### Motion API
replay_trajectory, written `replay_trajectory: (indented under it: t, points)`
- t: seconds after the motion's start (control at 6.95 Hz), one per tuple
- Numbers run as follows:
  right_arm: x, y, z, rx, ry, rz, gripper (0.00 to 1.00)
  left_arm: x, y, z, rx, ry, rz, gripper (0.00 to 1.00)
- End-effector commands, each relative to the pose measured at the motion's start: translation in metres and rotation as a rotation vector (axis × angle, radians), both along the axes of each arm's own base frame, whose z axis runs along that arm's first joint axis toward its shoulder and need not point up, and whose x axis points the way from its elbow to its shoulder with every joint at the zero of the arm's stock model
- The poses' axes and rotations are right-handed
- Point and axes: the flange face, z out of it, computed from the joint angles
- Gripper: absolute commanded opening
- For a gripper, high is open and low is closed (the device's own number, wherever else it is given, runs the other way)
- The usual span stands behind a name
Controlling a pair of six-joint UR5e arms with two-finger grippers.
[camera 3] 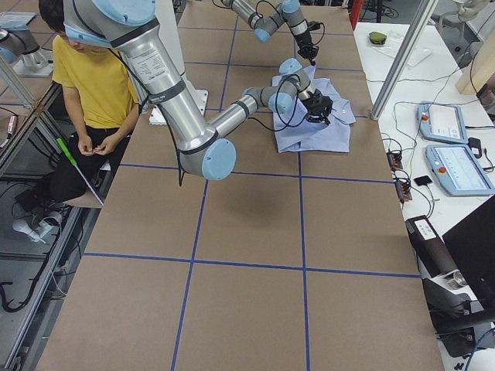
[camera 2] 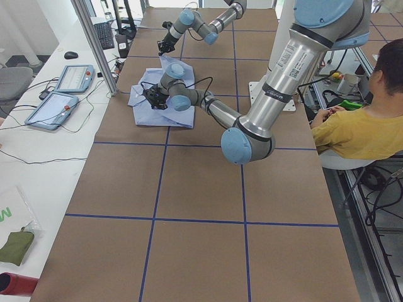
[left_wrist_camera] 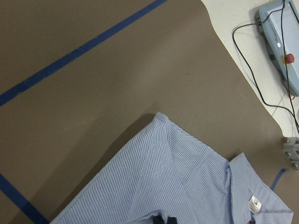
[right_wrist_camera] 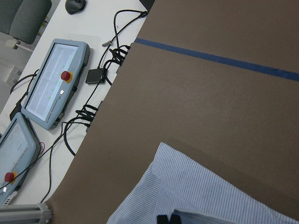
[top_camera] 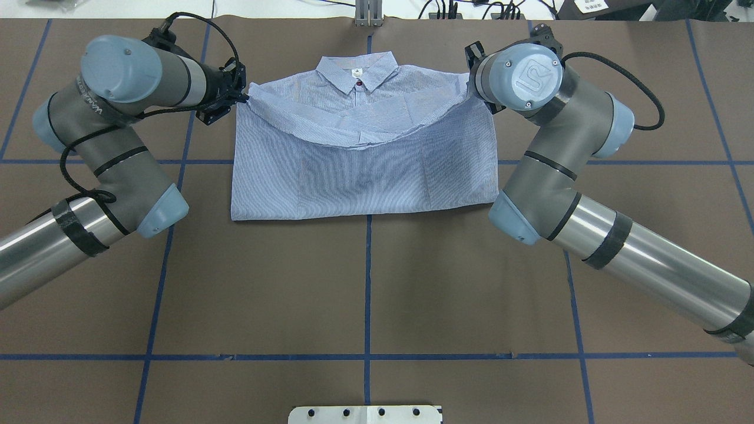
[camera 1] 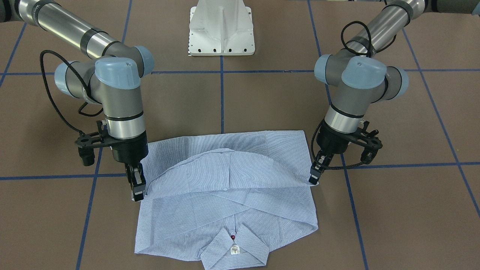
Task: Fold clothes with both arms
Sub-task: 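Lay the hem near the collar, open both grippers and raise them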
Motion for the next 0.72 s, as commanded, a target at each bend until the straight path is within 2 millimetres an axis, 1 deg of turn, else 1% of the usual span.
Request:
replay_trajectory:
  t: [0.0, 0.14, 0.29, 0.43, 0.58]
  points:
    - [-0.013, -0.026, 0.009, -0.007, 0.002, 0.004, 0.0, 0.008, -0.018, 0.022, 0.018, -0.017, -0.049, 0.0]
    - [-0.016, -0.036, 0.021, -0.013, -0.01, -0.005, 0.0, 0.01, -0.021, 0.026, 0.033, -0.035, -0.049, 0.0]
    - [-0.017, -0.04, 0.033, -0.025, 0.0, -0.01, 0.0, 0.015, -0.027, 0.037, 0.048, -0.046, -0.046, 0.0]
    - [-0.019, -0.043, 0.041, -0.022, 0.018, -0.024, 0.0, 0.021, -0.036, 0.04, 0.056, -0.049, -0.056, 0.04]
    - [-0.024, -0.049, 0.047, -0.016, 0.015, -0.026, 0.0, 0.034, -0.052, 0.04, 0.078, -0.099, -0.044, 0.19]
